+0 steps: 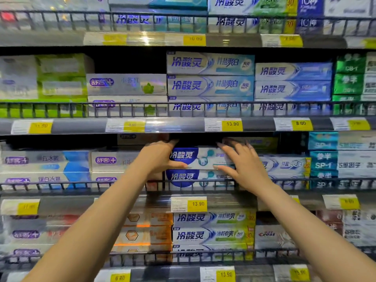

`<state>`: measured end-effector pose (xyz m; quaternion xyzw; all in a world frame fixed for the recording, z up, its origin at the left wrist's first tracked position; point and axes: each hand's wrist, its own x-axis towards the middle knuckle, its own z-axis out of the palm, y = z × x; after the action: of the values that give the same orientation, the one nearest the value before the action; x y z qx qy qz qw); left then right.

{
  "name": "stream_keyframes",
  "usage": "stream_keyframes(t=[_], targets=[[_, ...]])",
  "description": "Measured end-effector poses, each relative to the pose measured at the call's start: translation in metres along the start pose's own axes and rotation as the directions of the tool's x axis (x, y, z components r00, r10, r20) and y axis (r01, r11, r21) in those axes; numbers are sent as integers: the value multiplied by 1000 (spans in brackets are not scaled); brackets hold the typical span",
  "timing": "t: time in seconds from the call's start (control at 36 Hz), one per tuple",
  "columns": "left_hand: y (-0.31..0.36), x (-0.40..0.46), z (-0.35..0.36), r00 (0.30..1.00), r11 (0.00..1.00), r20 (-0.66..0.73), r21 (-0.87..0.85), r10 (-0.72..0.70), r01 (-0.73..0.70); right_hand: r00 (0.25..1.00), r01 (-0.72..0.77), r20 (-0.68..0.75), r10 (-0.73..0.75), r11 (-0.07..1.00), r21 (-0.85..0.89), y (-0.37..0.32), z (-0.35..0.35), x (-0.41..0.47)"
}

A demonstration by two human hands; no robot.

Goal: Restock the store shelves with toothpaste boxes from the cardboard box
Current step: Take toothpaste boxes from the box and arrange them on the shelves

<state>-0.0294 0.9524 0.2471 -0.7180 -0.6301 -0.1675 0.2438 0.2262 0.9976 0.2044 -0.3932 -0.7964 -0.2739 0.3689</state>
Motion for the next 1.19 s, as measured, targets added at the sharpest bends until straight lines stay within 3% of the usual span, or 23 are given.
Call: stream_keyframes(t=[0.22, 0.36, 0.47, 0.86, 0.97, 1.06, 1.19], targets=[[3, 1, 5, 999, 995, -3, -87, -50, 50, 998, -56, 30, 57, 998, -30, 3, -2, 3], [6, -1, 1, 992, 993, 99, -86, -76, 84, 978, -143, 150, 146, 989, -30, 5, -15, 8], [10, -3, 0, 995, 994, 58, -59, -84, 87, 960, -165, 227, 162, 986, -6, 4, -19, 8], [11, -10, 1, 997, 995, 0, -60, -79, 79, 956, -197, 229, 186, 980, 26, 3, -16, 11], [9, -11, 1, 995, 998, -80, -29, -56, 54, 964, -186, 199, 176, 982, 35, 4, -17, 11], [13, -18, 6, 975, 999, -222, -10, -33, 32, 978, -164, 137, 156, 985, 54, 7, -17, 0], [34, -28, 29, 853, 973, -484, -14, 194, -229, 991, -131, 30, 129, 988, 78, 26, -24, -38]])
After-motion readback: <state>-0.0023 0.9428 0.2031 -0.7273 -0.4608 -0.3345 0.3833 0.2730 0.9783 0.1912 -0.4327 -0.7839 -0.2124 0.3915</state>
